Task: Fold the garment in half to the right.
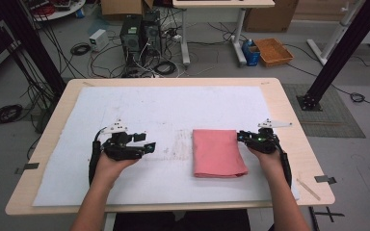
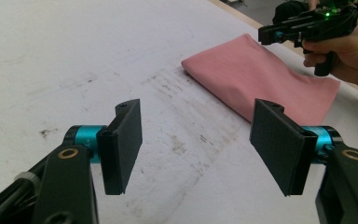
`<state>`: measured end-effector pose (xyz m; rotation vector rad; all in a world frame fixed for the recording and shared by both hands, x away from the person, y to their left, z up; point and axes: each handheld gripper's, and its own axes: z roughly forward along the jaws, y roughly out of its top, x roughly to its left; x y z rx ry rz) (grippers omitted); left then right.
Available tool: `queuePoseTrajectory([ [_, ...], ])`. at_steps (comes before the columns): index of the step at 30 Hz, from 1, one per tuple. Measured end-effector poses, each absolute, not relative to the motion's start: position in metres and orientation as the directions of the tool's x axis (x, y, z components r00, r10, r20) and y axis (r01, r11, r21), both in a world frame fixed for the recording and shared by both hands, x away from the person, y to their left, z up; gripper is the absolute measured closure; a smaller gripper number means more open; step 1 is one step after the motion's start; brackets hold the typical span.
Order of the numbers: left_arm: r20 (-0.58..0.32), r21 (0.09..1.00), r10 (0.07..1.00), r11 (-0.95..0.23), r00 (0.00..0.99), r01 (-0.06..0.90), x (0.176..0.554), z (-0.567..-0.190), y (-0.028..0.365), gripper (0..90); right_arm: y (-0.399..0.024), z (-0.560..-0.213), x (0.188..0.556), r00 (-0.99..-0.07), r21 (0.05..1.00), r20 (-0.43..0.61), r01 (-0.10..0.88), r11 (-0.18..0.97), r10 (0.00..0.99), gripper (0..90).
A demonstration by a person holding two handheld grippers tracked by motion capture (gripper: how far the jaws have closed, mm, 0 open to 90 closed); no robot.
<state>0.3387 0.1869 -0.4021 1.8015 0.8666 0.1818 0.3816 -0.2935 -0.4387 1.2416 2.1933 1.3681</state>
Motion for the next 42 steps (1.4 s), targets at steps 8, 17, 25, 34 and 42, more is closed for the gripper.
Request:
queuePoseTrajectory([
  [8, -0.252, 0.892, 0.630, -0.144, 0.735, 0.429, 0.337, -0.392, 0.192, 32.6, -0.291, -0.422, 0.374, -0.614, 0.866, 0.178, 0.470, 0.174, 0.769, 34.4],
  [17, -0.206, 0.894, 0.661, -0.172, 0.722, 0.413, 0.338, -0.391, 0.196, 27.3, -0.297, -0.419, 0.372, -0.618, 0.872, 0.177, 0.459, 0.169, 0.766, 22.9],
  [25, -0.206, 0.883, 0.672, -0.187, 0.711, 0.432, 0.340, -0.397, 0.196, 25.5, -0.299, -0.422, 0.374, -0.611, 0.858, 0.179, 0.481, 0.182, 0.771, 22.0],
  [34, -0.205, 0.878, 0.667, -0.197, 0.716, 0.436, 0.340, -0.400, 0.195, 25.5, -0.296, -0.423, 0.376, -0.613, 0.856, 0.173, 0.481, 0.190, 0.771, 22.0],
  [42, -0.210, 0.868, 0.670, -0.206, 0.712, 0.451, 0.342, -0.404, 0.195, 25.5, -0.296, -0.424, 0.375, -0.607, 0.852, 0.176, 0.488, 0.189, 0.775, 22.0],
])
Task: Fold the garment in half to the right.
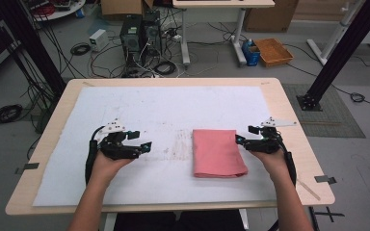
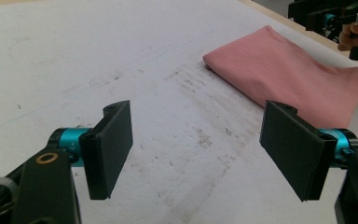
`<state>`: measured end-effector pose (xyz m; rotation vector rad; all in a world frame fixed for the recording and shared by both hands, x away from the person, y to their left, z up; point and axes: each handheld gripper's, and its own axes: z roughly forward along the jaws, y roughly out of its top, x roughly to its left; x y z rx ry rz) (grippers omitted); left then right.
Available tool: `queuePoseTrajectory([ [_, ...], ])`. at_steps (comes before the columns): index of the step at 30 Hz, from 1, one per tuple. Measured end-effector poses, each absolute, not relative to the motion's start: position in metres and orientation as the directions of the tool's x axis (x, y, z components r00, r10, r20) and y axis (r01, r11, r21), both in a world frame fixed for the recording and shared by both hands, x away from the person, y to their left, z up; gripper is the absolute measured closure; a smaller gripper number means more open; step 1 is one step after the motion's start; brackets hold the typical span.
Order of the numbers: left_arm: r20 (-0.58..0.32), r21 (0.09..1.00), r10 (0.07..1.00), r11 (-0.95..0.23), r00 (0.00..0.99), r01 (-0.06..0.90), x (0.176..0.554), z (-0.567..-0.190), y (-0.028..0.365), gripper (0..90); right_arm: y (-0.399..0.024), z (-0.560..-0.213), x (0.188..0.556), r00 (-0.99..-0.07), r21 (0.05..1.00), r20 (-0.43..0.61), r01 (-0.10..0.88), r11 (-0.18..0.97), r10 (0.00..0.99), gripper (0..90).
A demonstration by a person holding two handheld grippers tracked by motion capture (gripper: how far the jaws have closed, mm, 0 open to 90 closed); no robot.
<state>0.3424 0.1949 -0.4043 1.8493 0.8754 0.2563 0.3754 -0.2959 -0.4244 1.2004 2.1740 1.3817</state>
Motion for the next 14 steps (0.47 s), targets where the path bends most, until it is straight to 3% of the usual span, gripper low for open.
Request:
queuePoseTrajectory([
  [14, -0.225, 0.860, 0.669, -0.207, 0.709, 0.467, 0.3453, -0.4081, 0.1949, 25.5, -0.2953, -0.4259, 0.3770, -0.607, 0.849, 0.182, 0.494, 0.188, 0.774, 22.0],
])
